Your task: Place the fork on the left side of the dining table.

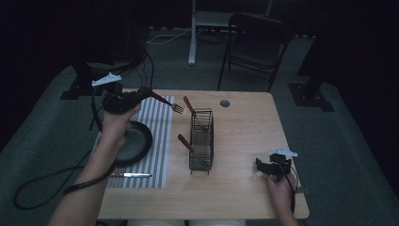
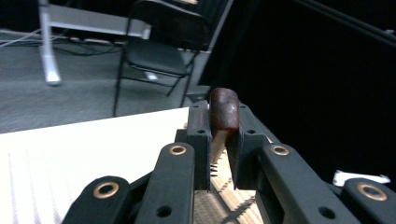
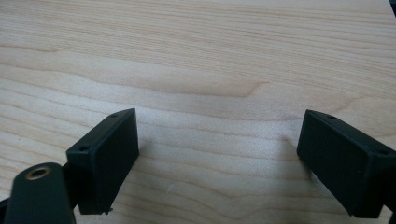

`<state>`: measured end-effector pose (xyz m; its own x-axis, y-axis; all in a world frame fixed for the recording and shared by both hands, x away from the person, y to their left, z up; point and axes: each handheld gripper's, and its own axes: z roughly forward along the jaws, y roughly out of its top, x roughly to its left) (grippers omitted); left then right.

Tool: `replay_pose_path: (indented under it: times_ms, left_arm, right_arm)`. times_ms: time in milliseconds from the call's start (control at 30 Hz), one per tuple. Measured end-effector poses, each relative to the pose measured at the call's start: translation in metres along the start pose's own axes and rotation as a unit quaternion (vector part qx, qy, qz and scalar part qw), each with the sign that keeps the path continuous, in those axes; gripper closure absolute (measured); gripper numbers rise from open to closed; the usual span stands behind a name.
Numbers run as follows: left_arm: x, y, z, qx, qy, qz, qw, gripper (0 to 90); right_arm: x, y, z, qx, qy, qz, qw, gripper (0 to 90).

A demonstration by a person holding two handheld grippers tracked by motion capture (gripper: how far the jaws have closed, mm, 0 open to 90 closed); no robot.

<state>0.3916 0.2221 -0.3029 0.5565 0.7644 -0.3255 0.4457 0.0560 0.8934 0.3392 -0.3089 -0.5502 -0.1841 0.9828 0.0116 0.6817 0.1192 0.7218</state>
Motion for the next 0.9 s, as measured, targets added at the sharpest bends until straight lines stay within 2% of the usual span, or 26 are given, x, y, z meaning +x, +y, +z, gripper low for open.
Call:
replay_pose_path:
  times_ms: [33,67,400,667,900]
  left_arm:
    - [0.0,0.0,0.0,0.0,0.0,0.0,1.0,80.5]
    - [0.009,-0.002,-0.001,0.001,0.012,-0.006,0.9999,80.5]
    - [0.044,-0.011,-0.003,-0.002,0.052,-0.033,0.9981,80.5]
    - [0.073,-0.014,-0.004,0.002,0.085,-0.056,0.9948,80.5]
    - [0.095,-0.028,0.001,0.01,0.101,-0.083,0.9914,80.5]
  right_arm:
    - [0.0,0.0,0.0,0.0,0.0,0.0,1.0,12.3]
    - [0.0,0.0,0.0,0.0,0.0,0.0,1.0,12.3]
    - [0.0,0.0,0.0,0.0,0.0,0.0,1.0,12.3]
    - [0.0,0.0,0.0,0.001,0.0,0.0,1.0,12.3]
    - [0.0,0.0,0.0,0.001,0.0,0.0,1.0,12.3]
